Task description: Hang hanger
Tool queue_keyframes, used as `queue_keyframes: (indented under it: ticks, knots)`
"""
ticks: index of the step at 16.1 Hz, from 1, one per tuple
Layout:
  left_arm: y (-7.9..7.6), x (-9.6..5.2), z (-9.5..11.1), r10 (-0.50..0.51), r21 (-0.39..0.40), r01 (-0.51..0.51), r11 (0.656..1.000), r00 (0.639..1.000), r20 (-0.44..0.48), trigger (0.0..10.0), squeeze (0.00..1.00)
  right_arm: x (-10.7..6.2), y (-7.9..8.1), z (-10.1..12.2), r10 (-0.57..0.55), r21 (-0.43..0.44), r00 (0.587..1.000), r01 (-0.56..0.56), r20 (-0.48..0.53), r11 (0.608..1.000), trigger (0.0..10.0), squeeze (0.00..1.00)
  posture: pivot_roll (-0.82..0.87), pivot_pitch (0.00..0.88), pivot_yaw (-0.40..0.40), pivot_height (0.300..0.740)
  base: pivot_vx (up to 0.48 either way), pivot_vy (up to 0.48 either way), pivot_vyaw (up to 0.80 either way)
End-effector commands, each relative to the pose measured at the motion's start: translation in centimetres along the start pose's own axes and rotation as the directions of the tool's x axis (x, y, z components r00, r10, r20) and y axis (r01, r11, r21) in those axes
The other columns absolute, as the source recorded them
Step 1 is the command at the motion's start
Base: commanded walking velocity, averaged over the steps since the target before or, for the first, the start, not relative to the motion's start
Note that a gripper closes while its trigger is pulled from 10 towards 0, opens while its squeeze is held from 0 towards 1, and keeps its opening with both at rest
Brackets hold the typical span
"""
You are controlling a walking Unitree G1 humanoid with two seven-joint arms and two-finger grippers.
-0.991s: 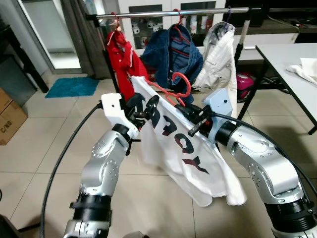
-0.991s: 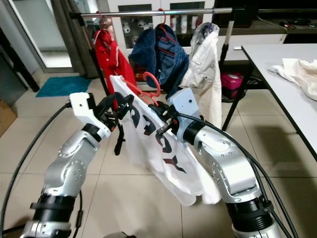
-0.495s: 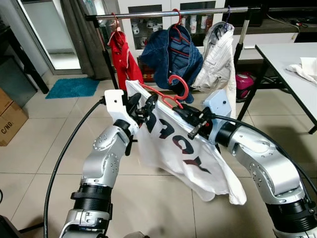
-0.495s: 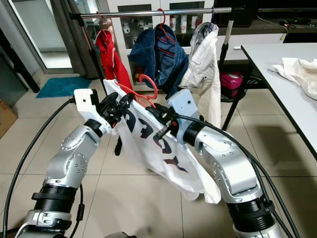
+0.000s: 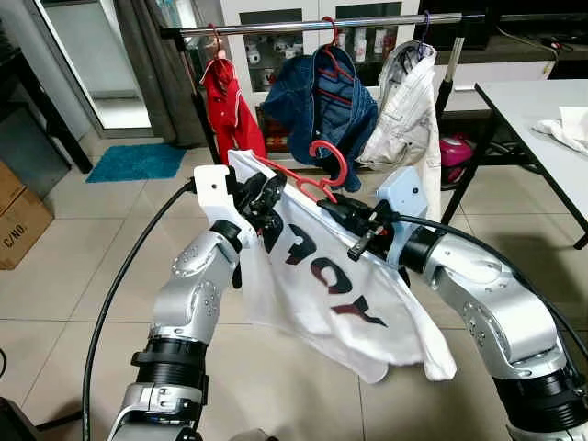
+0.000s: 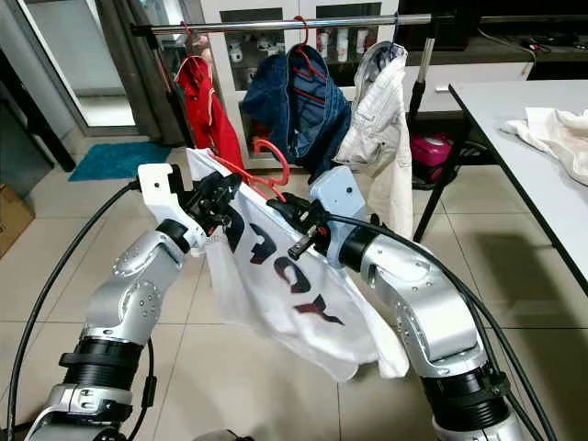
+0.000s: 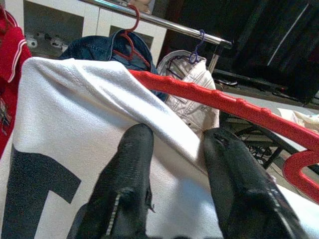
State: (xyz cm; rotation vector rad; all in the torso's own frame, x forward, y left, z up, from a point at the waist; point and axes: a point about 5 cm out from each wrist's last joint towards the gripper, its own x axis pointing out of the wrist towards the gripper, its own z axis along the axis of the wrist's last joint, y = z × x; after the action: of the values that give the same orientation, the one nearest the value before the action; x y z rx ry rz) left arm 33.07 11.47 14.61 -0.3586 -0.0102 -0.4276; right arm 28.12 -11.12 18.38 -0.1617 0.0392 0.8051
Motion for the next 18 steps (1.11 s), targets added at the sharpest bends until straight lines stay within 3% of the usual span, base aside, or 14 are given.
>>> queue_keyframes:
  ticks: [1, 10, 12, 14, 17, 18]
  knots:
    - [0.3, 0.1, 0.3, -0.002, -0.008, 0.002, 1.000, 1.000, 0.001, 0.0, 0.00, -0.1, 0.4, 0.9, 0.027, -0.015, 0.998, -0.026, 0.053, 1.000, 10.0, 0.00, -0.12, 0.000, 0.140, 0.740, 0.000, 0.000, 0.00]
    - [0.6, 0.0, 0.1, 0.015, 0.003, -0.015, 1.000, 1.000, -0.008, 0.0, 0.00, 0.0, 0.1, 0.4, 0.002, -0.012, 1.000, -0.002, 0.013, 1.000, 10.0, 0.00, -0.11, 0.000, 0.133, 0.740, 0.000, 0.000, 0.00]
    - [0.9, -0.3, 0.1, 0.041, 0.021, -0.041, 0.999, 0.999, -0.017, 0.0, 0.00, -0.4, -1.4, -2.1, -0.113, -0.052, 0.978, 0.106, -0.172, 0.993, 10.0, 0.00, -0.11, 0.000, 0.132, 0.740, 0.000, 0.000, 0.00]
    - [1.1, -0.4, 0.1, 0.054, 0.032, -0.053, 0.998, 0.998, -0.020, 0.0, 0.00, -0.5, -1.6, -2.6, -0.118, -0.055, 0.973, 0.109, -0.200, 0.993, 10.0, 0.00, -0.11, 0.000, 0.132, 0.740, 0.000, 0.000, 0.00]
    - [1.7, -0.5, -0.1, 0.066, 0.151, -0.054, 0.987, 0.995, -0.078, 0.0, 0.00, -1.0, -1.5, -3.8, -0.123, -0.086, 0.945, 0.101, -0.302, 0.991, 10.0, 0.00, -0.11, 0.000, 0.132, 0.740, 0.000, 0.000, 0.00]
    - [1.7, -0.6, -0.6, 0.058, 0.222, -0.026, 0.975, 0.989, -0.137, 0.0, 0.00, -1.1, -1.7, -4.1, -0.133, -0.082, 0.934, 0.112, -0.330, 0.990, 10.0, 0.00, -0.11, 0.000, 0.133, 0.740, 0.000, 0.000, 0.00]
